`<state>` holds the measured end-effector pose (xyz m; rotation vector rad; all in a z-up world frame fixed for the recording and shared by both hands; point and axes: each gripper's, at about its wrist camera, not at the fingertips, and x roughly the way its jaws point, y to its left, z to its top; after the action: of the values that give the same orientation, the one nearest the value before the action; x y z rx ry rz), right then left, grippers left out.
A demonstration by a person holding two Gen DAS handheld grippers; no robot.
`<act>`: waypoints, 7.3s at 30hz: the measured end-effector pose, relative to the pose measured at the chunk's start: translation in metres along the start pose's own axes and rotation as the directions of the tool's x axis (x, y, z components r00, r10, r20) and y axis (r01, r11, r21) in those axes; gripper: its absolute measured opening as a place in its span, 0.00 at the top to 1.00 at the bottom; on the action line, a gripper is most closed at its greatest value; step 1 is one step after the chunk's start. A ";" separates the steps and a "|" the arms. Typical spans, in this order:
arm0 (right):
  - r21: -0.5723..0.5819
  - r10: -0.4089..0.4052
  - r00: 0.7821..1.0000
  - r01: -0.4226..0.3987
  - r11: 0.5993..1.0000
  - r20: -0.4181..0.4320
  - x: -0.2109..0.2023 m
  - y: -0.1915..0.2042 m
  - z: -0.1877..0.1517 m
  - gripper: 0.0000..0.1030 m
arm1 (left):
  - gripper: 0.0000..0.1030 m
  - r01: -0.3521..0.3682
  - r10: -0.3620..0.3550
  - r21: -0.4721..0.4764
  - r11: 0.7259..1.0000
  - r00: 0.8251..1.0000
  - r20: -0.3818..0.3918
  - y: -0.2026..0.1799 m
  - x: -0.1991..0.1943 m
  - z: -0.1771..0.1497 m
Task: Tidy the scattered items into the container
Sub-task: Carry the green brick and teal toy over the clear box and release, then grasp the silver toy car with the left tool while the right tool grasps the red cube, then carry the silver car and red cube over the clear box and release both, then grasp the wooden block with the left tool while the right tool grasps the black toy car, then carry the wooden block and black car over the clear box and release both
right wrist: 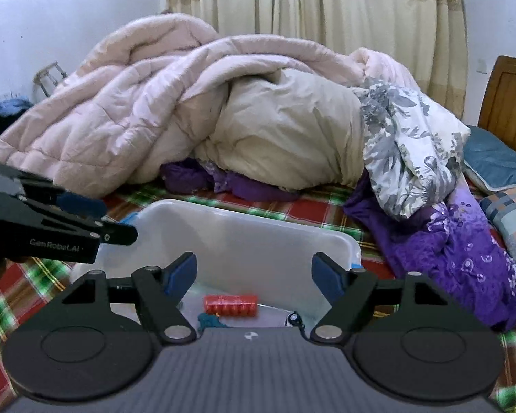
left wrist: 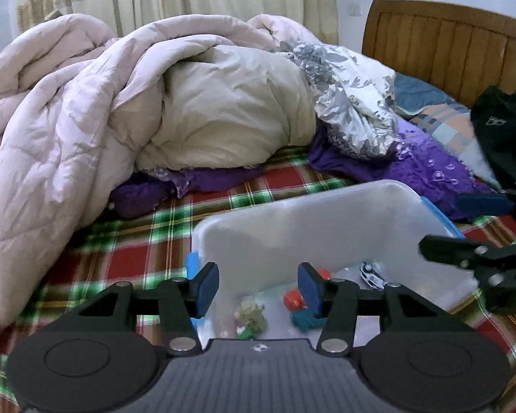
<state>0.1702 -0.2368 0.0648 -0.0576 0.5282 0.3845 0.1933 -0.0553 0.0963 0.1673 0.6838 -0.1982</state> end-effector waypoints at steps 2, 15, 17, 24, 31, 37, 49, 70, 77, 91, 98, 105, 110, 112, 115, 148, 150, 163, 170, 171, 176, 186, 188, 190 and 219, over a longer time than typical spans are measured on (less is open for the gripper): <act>0.004 0.016 1.000 -0.016 1.000 0.022 -0.014 0.003 -0.012 0.25 | 0.46 -0.004 0.004 0.009 1.000 1.000 0.030 -0.001 -0.012 -0.020; -0.059 0.009 0.996 -0.014 0.998 -0.089 -0.036 0.061 -0.159 0.35 | 0.42 0.010 -0.010 0.140 0.990 1.000 0.005 -0.039 -0.019 -0.166; -0.048 -0.023 0.996 0.019 0.999 -0.085 -0.029 0.057 -0.160 0.35 | 0.42 0.001 -0.001 0.129 0.992 1.000 -0.001 -0.041 -0.012 -0.170; -0.008 -0.059 0.995 0.058 0.998 -0.082 -0.012 0.043 -0.163 0.48 | 0.54 -0.005 0.006 0.085 0.996 1.000 -0.002 -0.042 0.007 -0.179; -0.005 -0.024 0.996 0.023 1.000 -0.087 -0.001 0.047 -0.172 0.55 | 0.61 0.008 -0.007 0.083 0.997 1.000 -0.004 -0.041 0.019 -0.182; 0.010 -0.004 0.995 0.005 1.000 -0.097 0.012 0.047 -0.173 0.56 | 0.59 0.033 -0.031 0.090 0.995 0.999 -0.020 -0.042 0.027 -0.180; 0.017 0.020 0.996 -0.018 1.000 -0.081 0.002 0.049 -0.172 0.71 | 0.67 0.082 -0.081 0.080 0.993 0.997 -0.007 -0.040 0.020 -0.179; 0.004 -0.011 0.997 0.010 1.000 0.078 -0.073 0.050 -0.130 0.71 | 0.67 0.007 -0.014 0.048 0.999 0.988 0.151 -0.014 -0.086 -0.131; -0.009 -0.039 0.985 0.042 0.999 0.169 -0.078 0.034 -0.064 0.71 | 0.67 0.000 -0.005 0.026 1.000 0.983 0.184 -0.010 -0.083 -0.075; -0.022 -0.061 0.997 0.063 0.998 0.057 -0.003 0.009 -0.017 0.71 | 0.67 0.012 -0.011 -0.020 1.000 0.996 0.089 -0.003 -0.004 -0.015; 0.003 -0.078 0.997 0.078 0.997 0.004 0.023 -0.004 -0.010 0.45 | 0.35 -0.006 0.006 -0.029 1.000 1.000 0.003 0.002 0.028 -0.006; 0.030 -0.049 0.998 0.048 0.998 0.030 0.011 -0.003 -0.018 0.45 | 0.35 0.023 -0.023 -0.036 0.999 1.000 0.021 0.005 0.019 -0.019; -0.009 -0.027 0.996 0.028 1.000 0.082 -0.022 0.016 -0.041 0.44 | 0.35 0.013 -0.013 -0.005 1.000 0.995 0.099 0.003 -0.017 -0.056; -0.034 -0.015 0.996 0.018 0.999 0.088 -0.037 0.028 -0.058 0.43 | 0.34 -0.011 0.008 0.024 1.000 0.992 0.124 -0.003 -0.030 -0.079; -0.068 -0.005 0.997 0.010 0.998 0.074 -0.053 0.044 -0.092 0.43 | 0.33 -0.045 0.036 0.071 0.996 0.993 0.115 -0.013 -0.038 -0.115; 0.058 -0.138 0.986 0.144 0.988 -0.097 0.040 0.043 -0.163 0.24 | 0.38 -0.076 0.076 0.055 0.996 0.997 -0.001 -0.041 0.053 -0.166; 0.069 -0.138 0.985 0.145 0.987 -0.100 0.040 0.041 -0.165 0.26 | 0.47 -0.059 0.059 0.053 0.997 0.998 0.001 -0.041 0.054 -0.166; 0.140 -0.108 0.991 0.118 0.983 -0.079 0.028 0.033 -0.163 0.34 | 0.68 -0.030 0.030 0.076 0.997 1.000 0.002 -0.045 0.038 -0.167; 0.109 -0.086 0.995 0.091 0.990 -0.050 -0.008 0.039 -0.148 0.34 | 0.68 -0.006 0.004 0.071 0.997 1.000 0.022 -0.041 -0.010 -0.155; 0.100 -0.079 0.996 0.083 0.992 -0.042 -0.016 0.041 -0.146 0.34 | 0.68 -0.005 0.003 0.072 0.997 1.000 0.028 -0.040 -0.019 -0.154; 0.083 -0.068 0.998 0.069 0.994 -0.018 -0.058 0.043 -0.136 0.33 | 0.68 -0.029 0.026 0.076 0.997 0.999 0.044 -0.037 -0.057 -0.145; 0.067 -0.066 0.995 0.060 0.996 0.079 -0.103 0.047 -0.093 0.33 | 0.68 -0.085 0.084 0.022 0.996 0.995 0.059 -0.028 -0.095 -0.109; 0.052 -0.065 0.993 0.061 0.997 0.094 -0.106 0.048 -0.082 0.33 | 0.68 -0.094 0.092 0.022 0.995 0.993 0.069 -0.026 -0.101 -0.099; 0.038 -0.061 0.993 0.057 0.998 0.106 -0.108 0.049 -0.071 0.33 | 0.68 -0.100 0.098 0.022 0.995 0.992 0.080 -0.025 -0.106 -0.088; -0.045 -0.060 0.980 0.052 0.998 -0.187 0.029 0.018 0.046 0.28 | 0.35 -0.107 0.100 -0.022 0.994 0.976 -0.195 0.001 0.025 0.042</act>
<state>0.2089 -0.2028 0.0905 -0.1480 0.7049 0.3360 0.2379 -0.0661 0.1125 0.1919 0.8692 -0.0707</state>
